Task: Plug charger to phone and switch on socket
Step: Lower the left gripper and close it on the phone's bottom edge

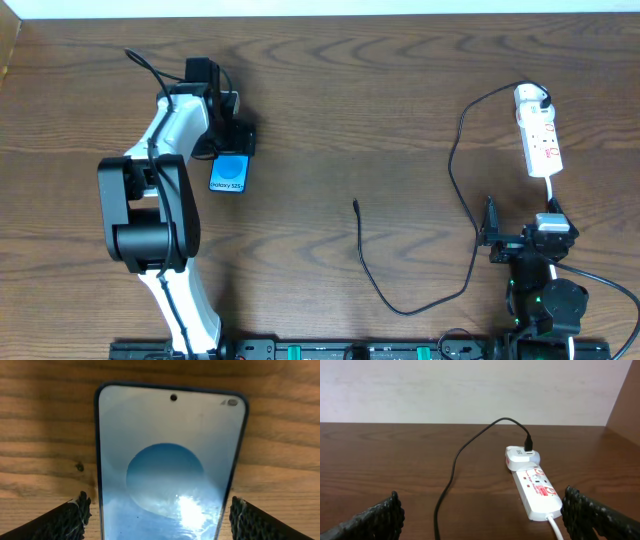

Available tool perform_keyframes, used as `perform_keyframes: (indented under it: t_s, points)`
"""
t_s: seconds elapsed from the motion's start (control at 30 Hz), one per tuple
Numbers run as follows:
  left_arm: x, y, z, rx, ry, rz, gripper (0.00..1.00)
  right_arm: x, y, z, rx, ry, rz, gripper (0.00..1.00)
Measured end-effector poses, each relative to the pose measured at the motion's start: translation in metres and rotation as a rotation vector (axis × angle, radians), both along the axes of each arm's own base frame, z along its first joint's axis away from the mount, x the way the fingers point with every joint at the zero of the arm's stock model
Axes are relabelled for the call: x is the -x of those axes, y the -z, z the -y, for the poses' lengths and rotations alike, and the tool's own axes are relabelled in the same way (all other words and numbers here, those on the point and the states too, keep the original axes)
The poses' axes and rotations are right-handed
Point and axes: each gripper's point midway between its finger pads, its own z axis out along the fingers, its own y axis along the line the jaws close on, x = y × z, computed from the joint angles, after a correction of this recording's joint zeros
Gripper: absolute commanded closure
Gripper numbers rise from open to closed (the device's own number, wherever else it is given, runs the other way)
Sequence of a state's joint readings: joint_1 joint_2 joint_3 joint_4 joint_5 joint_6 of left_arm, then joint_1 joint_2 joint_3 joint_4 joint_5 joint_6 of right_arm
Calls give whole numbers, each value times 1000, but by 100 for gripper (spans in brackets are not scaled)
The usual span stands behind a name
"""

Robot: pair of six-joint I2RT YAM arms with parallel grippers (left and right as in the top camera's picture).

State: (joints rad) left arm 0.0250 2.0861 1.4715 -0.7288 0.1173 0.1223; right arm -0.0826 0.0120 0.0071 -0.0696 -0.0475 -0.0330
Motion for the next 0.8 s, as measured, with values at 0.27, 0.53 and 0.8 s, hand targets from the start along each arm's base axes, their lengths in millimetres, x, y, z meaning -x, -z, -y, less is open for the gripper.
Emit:
perform_keyframes:
  t_s: [0.27, 0.53, 0.8]
  points:
    - [5, 8, -2, -13, 7, -9, 9, 0, 0, 0, 0, 0, 0, 1]
    - [5, 9, -4, -35, 8, -6, 9, 0, 0, 0, 0, 0, 0, 1]
    - [5, 10, -5, -43, 9, -4, 10, 0, 0, 0, 0, 0, 0, 1]
